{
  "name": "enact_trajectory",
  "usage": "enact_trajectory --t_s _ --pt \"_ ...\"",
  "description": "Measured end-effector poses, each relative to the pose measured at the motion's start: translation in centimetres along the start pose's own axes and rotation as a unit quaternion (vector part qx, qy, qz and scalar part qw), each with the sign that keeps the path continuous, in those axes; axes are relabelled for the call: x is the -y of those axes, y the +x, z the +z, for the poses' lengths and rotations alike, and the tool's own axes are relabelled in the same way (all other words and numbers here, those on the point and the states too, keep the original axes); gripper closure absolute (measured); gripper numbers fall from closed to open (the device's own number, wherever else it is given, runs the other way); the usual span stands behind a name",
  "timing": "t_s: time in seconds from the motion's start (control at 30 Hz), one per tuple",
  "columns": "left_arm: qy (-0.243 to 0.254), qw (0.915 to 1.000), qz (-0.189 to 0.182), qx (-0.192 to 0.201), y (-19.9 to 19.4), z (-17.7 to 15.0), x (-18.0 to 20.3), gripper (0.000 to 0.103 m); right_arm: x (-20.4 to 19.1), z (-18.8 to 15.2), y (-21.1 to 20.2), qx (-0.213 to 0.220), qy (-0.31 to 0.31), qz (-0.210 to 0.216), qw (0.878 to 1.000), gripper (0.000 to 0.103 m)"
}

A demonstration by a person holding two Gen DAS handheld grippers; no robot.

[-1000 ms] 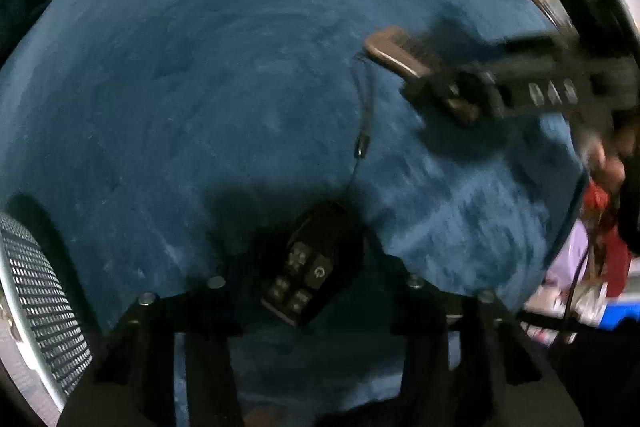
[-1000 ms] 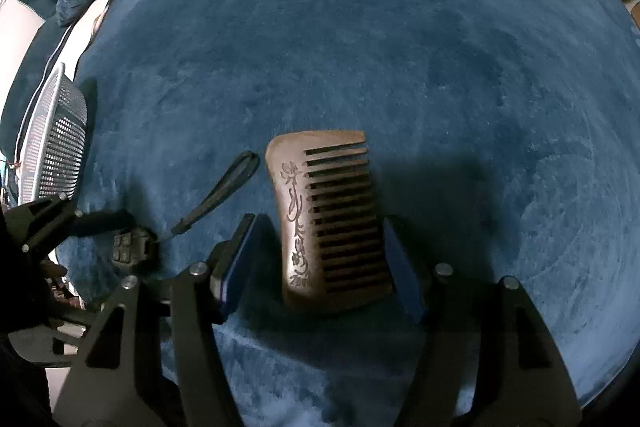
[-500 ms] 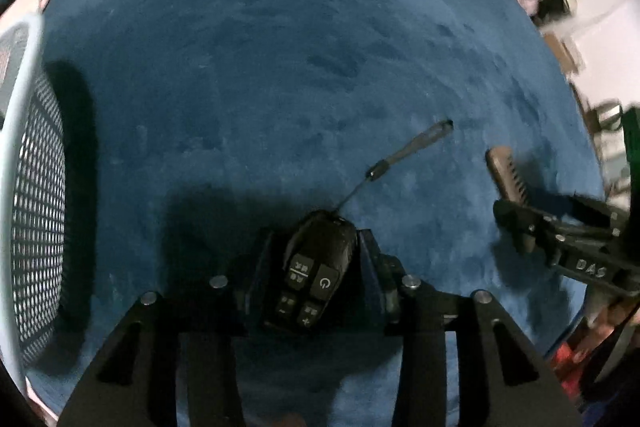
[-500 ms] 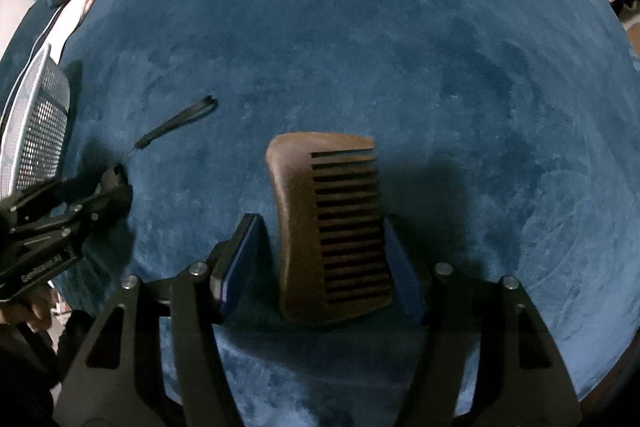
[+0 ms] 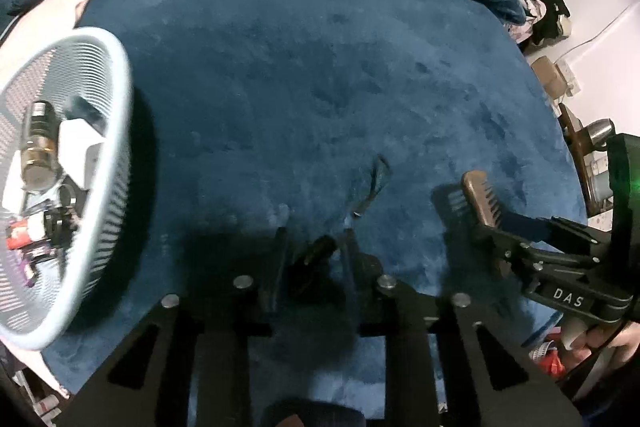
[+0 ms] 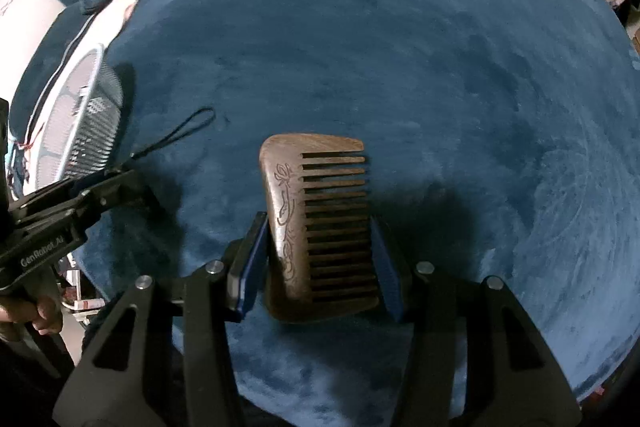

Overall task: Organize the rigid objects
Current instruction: 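Lift the remote fob and wooden comb off the table with both tools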

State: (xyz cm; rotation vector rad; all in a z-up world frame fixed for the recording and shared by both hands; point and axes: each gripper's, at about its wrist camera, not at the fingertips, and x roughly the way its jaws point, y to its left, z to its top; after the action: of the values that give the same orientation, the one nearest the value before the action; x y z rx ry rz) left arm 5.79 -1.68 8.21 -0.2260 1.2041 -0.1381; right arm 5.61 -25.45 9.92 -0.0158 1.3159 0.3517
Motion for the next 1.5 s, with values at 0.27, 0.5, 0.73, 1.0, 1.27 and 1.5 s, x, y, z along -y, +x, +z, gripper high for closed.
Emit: enact_trajectory --t_s 0.27,0.5,0.73,1.0,1.27,1.5 --pt "-0.005 1.0 0.0 -0.008 -0.1 -0.3 -1.0 0.052 -1.5 -0.6 -0.9 0.009 -0.009 -0.001 1.0 0.052" --pt "-0.023 0.9992 0.031 -0.014 1.6 -0.7 -1.4 0.041 -2.0 -0.3 -0.3 0.006 -0.007 -0.005 1.0 0.052" --pt "-0.093 0.9943 0.047 -0.021 4.4 0.3 -2.8 0.042 -2.3 0.6 0.9 0.005 -0.006 -0.016 1.0 0.052" --pt "-0.079 0.9929 0.074 -0.049 6.9 0.9 -1.5 0.061 -2.1 1.6 2.1 -0.004 -0.008 -0.022 1.0 0.052" --pt "-0.066 0.9942 0.078 -0.035 4.0 0.4 -0.1 0.062 -1.8 1.5 0.9 0.008 -0.008 -0.011 1.0 0.052" --pt "-0.05 0.9953 0.082 -0.014 1.1 0.6 1.4 0.062 -2.3 0.7 -1.5 0.03 -0.012 -0.001 0.999 0.052"
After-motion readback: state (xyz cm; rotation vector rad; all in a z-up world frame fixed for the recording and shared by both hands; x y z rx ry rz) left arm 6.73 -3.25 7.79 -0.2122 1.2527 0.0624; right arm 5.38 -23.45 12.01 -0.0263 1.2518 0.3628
